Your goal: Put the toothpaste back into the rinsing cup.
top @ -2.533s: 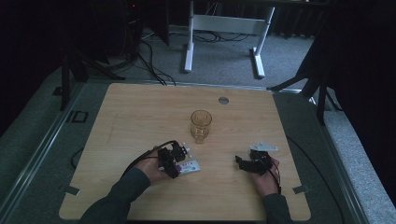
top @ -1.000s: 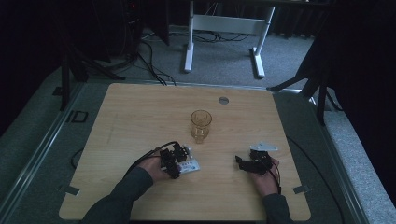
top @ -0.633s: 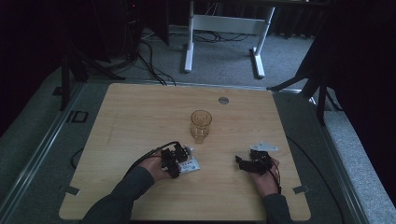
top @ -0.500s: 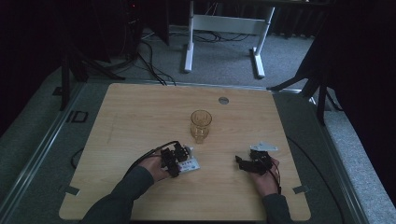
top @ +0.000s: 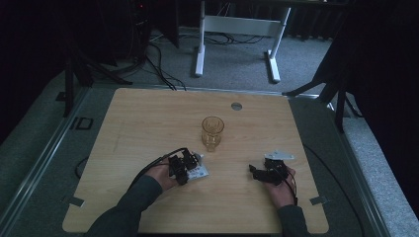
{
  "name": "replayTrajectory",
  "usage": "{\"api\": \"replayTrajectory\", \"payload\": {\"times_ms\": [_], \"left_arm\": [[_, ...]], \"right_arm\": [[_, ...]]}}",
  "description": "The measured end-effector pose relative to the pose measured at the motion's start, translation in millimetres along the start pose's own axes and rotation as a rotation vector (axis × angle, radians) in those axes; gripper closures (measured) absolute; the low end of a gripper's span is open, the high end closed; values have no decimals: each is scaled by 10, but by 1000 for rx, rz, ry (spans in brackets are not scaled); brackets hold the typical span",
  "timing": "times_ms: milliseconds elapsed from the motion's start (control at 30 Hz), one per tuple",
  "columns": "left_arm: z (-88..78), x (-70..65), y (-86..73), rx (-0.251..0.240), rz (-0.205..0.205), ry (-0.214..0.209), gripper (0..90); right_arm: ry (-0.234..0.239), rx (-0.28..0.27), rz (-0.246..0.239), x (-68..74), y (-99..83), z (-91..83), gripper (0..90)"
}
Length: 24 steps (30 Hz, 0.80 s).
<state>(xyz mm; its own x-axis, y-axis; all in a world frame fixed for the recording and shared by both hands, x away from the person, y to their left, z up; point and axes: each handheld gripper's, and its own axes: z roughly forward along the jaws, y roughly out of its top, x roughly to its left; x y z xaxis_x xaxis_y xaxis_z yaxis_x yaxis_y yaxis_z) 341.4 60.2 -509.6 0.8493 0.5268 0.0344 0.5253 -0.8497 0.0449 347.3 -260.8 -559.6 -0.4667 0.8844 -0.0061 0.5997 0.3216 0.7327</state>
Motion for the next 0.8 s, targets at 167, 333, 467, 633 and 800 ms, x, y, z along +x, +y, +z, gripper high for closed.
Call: {"api": "replayTrajectory", "payload": {"times_ms": [167, 333, 467, 633, 800], "left_arm": [[-28, 26, -26, -17, -23, 3, 733], [-68, 48, -31, -24, -28, 14, 736], [-95, 73, -43, -34, -42, 18, 738], [-132, 105, -64, -50, -64, 27, 739], [-186, 142, -86, -66, -81, 34, 741]], "right_arm": [[0, 0, 0, 0, 0, 0, 242], [0, 0, 0, 0, 0, 0, 241], [0, 0, 0, 0, 0, 0, 241], [0, 0, 0, 0, 0, 0, 242], [0, 0, 2, 1, 0, 0, 242]]}}
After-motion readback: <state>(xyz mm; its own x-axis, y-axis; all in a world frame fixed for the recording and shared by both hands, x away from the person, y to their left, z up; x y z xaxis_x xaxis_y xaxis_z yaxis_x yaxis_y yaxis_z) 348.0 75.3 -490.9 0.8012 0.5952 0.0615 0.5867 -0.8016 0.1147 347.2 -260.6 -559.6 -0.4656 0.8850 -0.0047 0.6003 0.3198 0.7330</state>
